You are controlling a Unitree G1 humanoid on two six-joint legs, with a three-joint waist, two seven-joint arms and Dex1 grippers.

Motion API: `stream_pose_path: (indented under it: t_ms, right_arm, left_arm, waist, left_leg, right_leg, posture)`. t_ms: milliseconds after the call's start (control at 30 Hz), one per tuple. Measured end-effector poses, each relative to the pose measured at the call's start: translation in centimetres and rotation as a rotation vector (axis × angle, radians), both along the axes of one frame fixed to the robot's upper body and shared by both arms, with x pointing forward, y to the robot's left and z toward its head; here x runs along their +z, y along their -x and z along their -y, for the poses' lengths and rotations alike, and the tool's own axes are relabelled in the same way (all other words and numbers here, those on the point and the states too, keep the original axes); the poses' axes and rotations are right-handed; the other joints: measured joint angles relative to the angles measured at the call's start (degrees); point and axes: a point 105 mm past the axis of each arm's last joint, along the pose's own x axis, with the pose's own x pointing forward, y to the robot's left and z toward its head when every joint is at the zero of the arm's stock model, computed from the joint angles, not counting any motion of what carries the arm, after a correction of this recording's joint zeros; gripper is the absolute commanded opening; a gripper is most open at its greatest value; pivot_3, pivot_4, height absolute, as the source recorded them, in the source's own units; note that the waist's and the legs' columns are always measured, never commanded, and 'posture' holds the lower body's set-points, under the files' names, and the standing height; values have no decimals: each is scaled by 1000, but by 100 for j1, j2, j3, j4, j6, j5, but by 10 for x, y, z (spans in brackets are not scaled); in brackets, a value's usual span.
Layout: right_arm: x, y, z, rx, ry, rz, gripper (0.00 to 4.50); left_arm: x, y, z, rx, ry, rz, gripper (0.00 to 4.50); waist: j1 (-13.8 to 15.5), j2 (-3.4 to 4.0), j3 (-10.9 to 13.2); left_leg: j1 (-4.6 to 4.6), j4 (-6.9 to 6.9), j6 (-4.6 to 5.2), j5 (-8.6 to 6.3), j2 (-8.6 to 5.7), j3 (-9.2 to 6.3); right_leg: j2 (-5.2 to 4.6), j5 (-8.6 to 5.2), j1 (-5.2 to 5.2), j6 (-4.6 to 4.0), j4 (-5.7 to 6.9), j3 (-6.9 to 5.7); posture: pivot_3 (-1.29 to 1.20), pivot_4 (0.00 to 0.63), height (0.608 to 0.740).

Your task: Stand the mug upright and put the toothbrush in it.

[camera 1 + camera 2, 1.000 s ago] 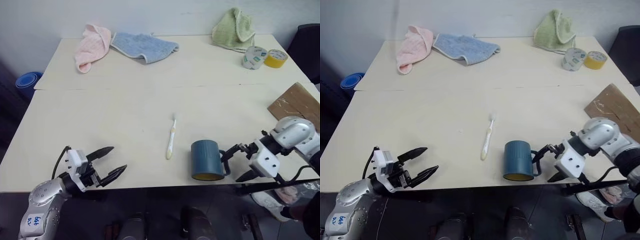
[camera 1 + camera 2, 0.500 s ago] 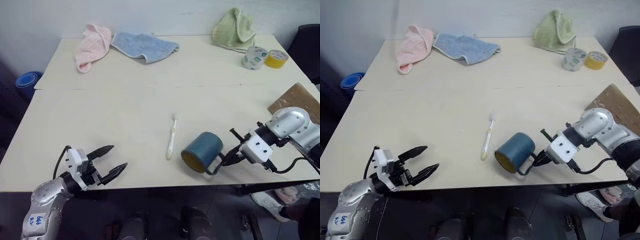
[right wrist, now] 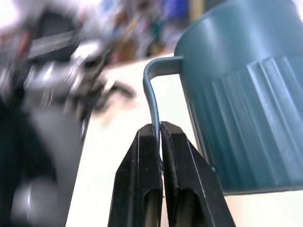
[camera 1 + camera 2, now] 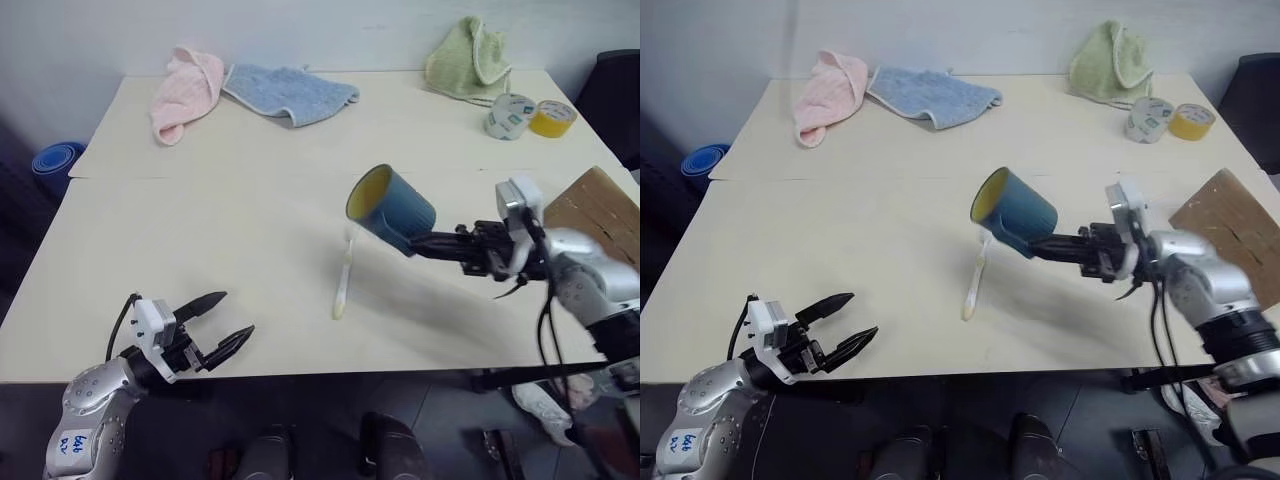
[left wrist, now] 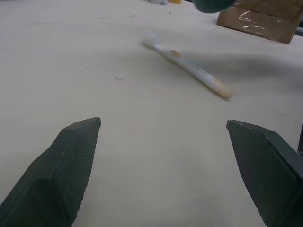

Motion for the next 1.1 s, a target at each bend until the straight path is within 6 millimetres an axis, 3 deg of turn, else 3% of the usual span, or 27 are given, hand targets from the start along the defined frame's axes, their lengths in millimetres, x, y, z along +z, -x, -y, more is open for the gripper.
stream_pose_path:
  t_ms: [200,267,467,567,800,933,1100]
  right_arm:
    - [-14,-22,-3,-143,-160,-204,27]
    - [-23,-28,6,-219,-177,-248,27]
    - [-40,-25,27,-285,-147,-251,27]
    - [-61,-17,32,-286,-82,-268,27]
    - [-63,-19,34,-313,-29,-189,27]
    - [-63,-20,36,-321,-36,-196,941]
    - [-76,-1,46,-286,81,-177,2368]
  left_arm:
    - [8,-5,2,-12,-4,30,4500]
    - [9,-6,2,-20,-8,35,4500]
    - [17,-11,2,-32,-28,61,4500]
    - [18,-12,1,-34,-32,59,4500]
    - [24,-16,2,-48,-34,75,4500]
    - [23,-16,1,-47,-33,66,4500]
    - [19,-14,-3,-37,-51,37,4500]
  waist:
    - [30,0,0]
    - [55,0,0]
    - [95,-11,-8]
    - [90,-18,-12]
    - [95,-22,-14]
    - [97,-22,-14]
    - [96,-22,-14]
  left_leg:
    - [0,-1,0,0,-2,6]
    - [0,-2,0,0,-2,5]
    - [6,-1,1,0,-3,15]
    - [7,-1,1,0,-2,17]
    - [9,-1,0,1,-3,18]
    - [9,-1,0,1,-3,17]
    - [7,-8,0,0,-2,14]
  right_leg:
    - [1,1,-2,2,3,-2]
    - [3,1,-3,2,6,-3]
    - [3,1,1,2,5,2]
    - [5,1,0,2,6,5]
    - [5,1,2,2,6,7]
    - [5,1,2,3,6,6]
    - [5,1,-1,3,4,3]
  posture:
    - [0,150,740]
    - [0,150,740]
    - [0,150,740]
    - [0,150,740]
    - [0,150,740]
    - [0,150,740]
    - [0,150,740]
